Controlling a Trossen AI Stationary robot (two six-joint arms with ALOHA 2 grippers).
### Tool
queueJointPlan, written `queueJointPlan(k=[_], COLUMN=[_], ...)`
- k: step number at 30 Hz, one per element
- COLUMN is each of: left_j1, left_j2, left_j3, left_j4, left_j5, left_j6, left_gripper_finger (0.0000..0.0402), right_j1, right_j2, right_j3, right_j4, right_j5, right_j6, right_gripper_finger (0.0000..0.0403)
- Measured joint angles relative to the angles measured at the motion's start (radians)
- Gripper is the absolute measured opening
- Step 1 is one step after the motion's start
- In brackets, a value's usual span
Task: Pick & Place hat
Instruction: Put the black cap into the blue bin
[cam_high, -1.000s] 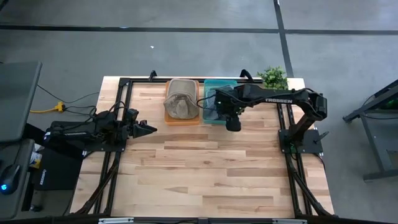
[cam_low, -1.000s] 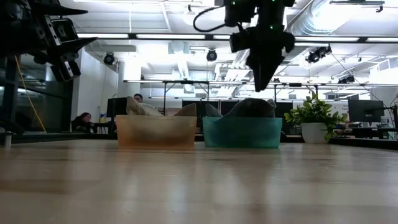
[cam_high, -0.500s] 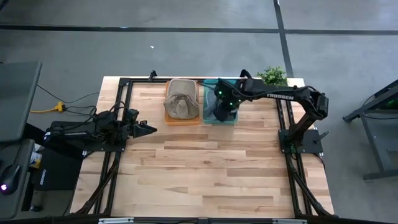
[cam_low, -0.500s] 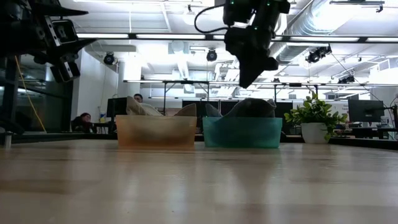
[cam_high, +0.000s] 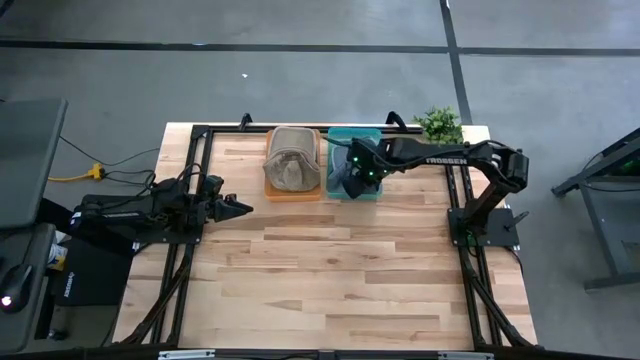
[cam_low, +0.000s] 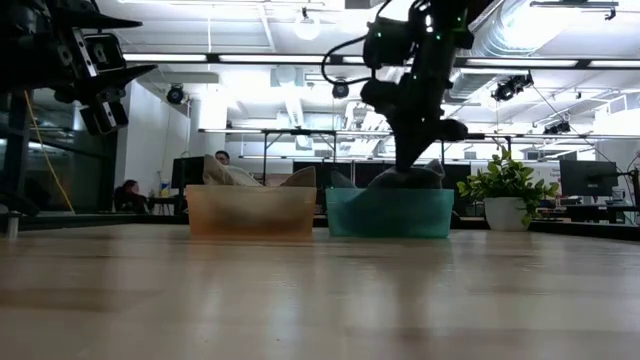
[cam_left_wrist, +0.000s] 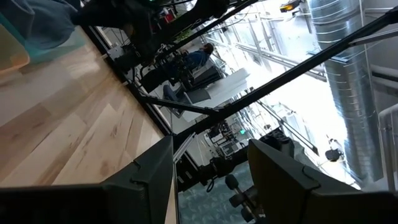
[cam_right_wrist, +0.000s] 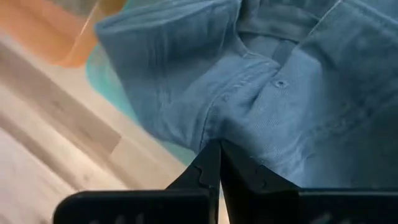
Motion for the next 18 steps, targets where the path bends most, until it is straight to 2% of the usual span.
queueJointPlan(k=[6,18], left_j1=[0.000,0.000], left_j2=[0.000,0.000], left_j3=[0.000,0.000], left_j4=[0.000,0.000], left_j5=[0.000,0.000], left_j6=[0.000,0.000], left_gripper_finger=[0.0185,0.0185], right_j1=[-0.032,-0.079], right_j2=[0.000,0.000], right_j3=[-0.076,-0.190], right_j4=[0.078,0.210], right_j5=[0.002,-0.063], right_j6=[0.047,0.078], right_gripper_finger=[0.0002,0.0001])
